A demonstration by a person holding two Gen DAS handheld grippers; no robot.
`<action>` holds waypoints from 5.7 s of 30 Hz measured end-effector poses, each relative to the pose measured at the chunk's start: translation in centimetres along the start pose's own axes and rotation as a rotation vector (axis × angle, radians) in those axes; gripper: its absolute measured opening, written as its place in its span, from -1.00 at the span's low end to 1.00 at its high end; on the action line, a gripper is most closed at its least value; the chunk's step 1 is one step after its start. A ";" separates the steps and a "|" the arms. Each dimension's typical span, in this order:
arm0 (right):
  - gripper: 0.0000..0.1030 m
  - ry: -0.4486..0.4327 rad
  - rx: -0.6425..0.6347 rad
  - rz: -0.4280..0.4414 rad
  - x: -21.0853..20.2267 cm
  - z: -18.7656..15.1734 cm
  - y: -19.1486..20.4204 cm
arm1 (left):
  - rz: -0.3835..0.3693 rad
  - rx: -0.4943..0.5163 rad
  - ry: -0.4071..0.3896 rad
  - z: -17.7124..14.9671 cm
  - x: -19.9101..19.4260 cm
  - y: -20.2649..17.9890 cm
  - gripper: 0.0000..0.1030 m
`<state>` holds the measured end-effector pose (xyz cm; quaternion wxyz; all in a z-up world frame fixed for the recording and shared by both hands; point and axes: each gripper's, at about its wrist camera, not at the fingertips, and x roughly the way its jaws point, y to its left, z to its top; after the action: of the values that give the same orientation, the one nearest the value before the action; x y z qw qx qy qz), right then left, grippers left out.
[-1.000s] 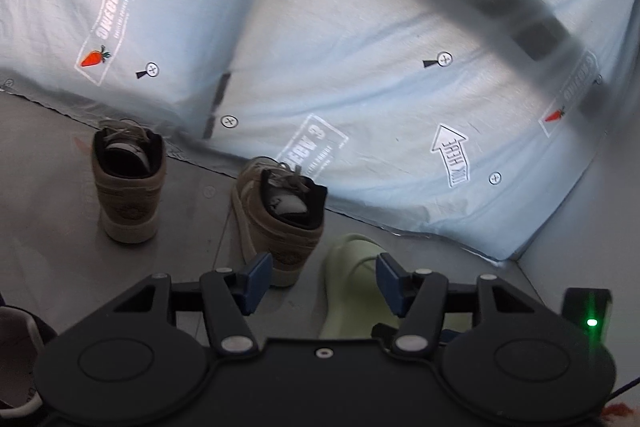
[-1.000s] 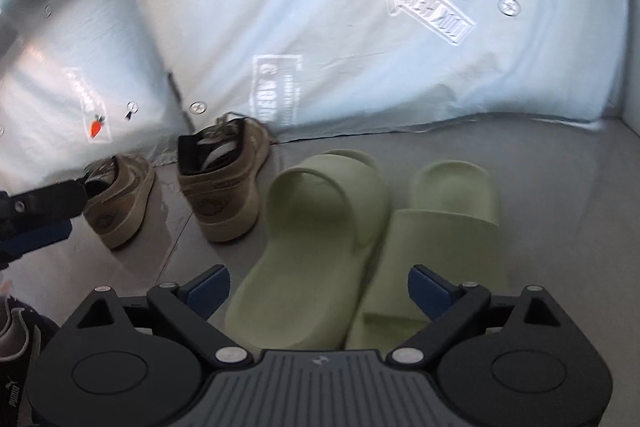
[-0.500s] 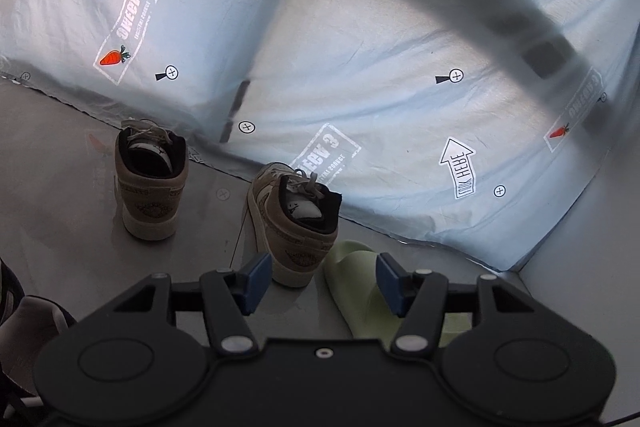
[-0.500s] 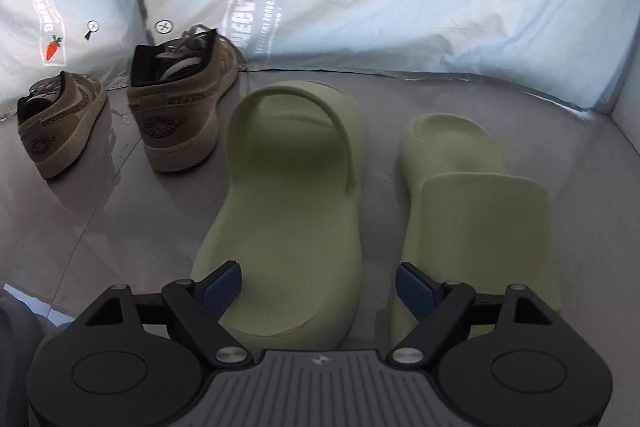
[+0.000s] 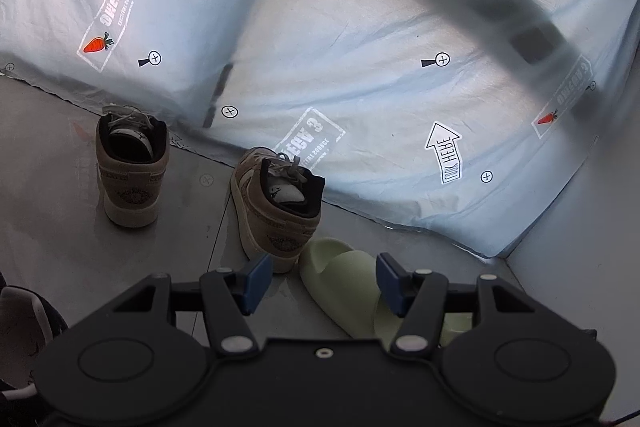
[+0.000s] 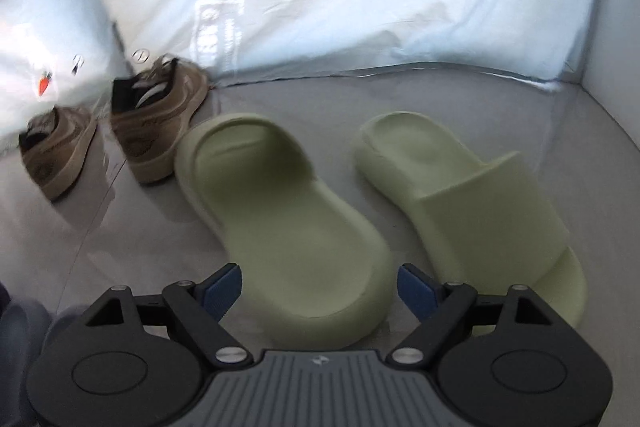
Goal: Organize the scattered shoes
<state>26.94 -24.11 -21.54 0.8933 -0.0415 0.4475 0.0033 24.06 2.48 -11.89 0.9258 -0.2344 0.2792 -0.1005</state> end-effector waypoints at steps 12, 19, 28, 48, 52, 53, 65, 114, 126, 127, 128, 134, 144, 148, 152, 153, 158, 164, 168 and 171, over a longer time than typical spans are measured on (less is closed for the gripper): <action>0.59 0.047 0.164 -0.308 0.9 1.0 -9.0 | 0.047 -0.056 0.003 0.0 -0.4 1.8 0.13; 0.64 -0.103 0.355 -0.198 -2.2 3.1 -7.9 | 0.034 -0.040 0.021 -0.2 0.0 1.2 0.13; 0.87 -0.189 -0.172 -0.191 1.1 5.4 5.4 | 0.047 -0.031 -0.005 0.0 -1.2 1.4 0.14; 0.93 -0.001 0.024 -0.309 -8.1 -6.5 -3.9 | -0.019 0.000 0.076 -1.2 0.3 0.2 0.14; 0.95 -0.144 0.232 -0.088 -11.8 -5.2 -6.0 | -0.016 -0.012 0.087 -1.2 0.7 0.2 0.14; 0.97 -0.161 0.258 -0.064 -11.7 -4.7 -6.2 | -0.014 -0.013 0.088 -1.2 0.7 0.2 0.14; 0.99 0.010 0.350 -0.076 -3.2 -2.6 -7.3 | 0.090 -0.085 0.002 0.0 -1.9 3.3 0.14; 0.88 0.154 -0.028 0.422 -11.6 -8.1 -2.6 | 0.009 -0.025 0.071 -1.9 -3.4 1.8 0.14; 0.99 -0.067 0.251 0.129 -8.8 -2.7 -13.1 | 0.043 -0.006 0.099 -2.0 -0.9 0.6 0.20; 0.99 -0.072 0.237 0.096 -8.2 -2.1 -13.7 | 0.049 0.003 0.109 -2.1 -0.6 0.4 0.32; 0.99 -0.076 0.212 0.048 -7.5 -1.3 -14.4 | 0.048 0.015 0.123 -2.3 -0.3 0.1 0.38; 0.99 -0.101 0.120 -0.025 -3.8 1.6 -17.5 | 0.018 0.119 0.207 -3.6 1.6 -2.3 0.49; 1.00 -0.083 0.057 0.016 4.1 8.0 -22.5 | -0.007 0.181 0.281 -4.8 4.5 -4.4 0.52; 1.00 -0.035 0.045 0.025 6.5 8.9 -23.4 | 0.029 0.180 0.269 -4.7 4.3 -3.9 0.52; 1.00 -0.044 0.051 0.043 6.6 8.2 -23.8 | 0.056 0.143 0.265 -4.4 4.2 -3.1 0.52; 1.00 -0.042 0.034 0.041 6.4 7.9 -23.5 | 0.059 0.137 0.261 -4.3 4.1 -2.9 0.52; 0.98 -0.030 -0.001 0.020 4.8 5.9 -21.9 | 0.038 0.134 0.237 -3.9 3.6 -3.0 0.52; 0.98 -0.031 -0.029 0.049 1.1 1.7 -19.0 | 0.002 0.136 0.222 -4.0 2.8 -3.2 0.52; 0.98 -0.015 -0.066 0.078 -1.7 -1.5 -16.6 | -0.012 0.124 0.207 -4.0 2.2 -3.1 0.52; 0.98 -0.003 -0.076 0.085 -3.5 -3.5 -14.9 | -0.020 0.124 0.187 -3.9 1.6 -3.0 0.52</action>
<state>22.71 -39.13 -19.79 0.8907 -0.0564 0.4473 0.0585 23.01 -2.12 -14.02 0.9074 -0.1688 0.3552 -0.1481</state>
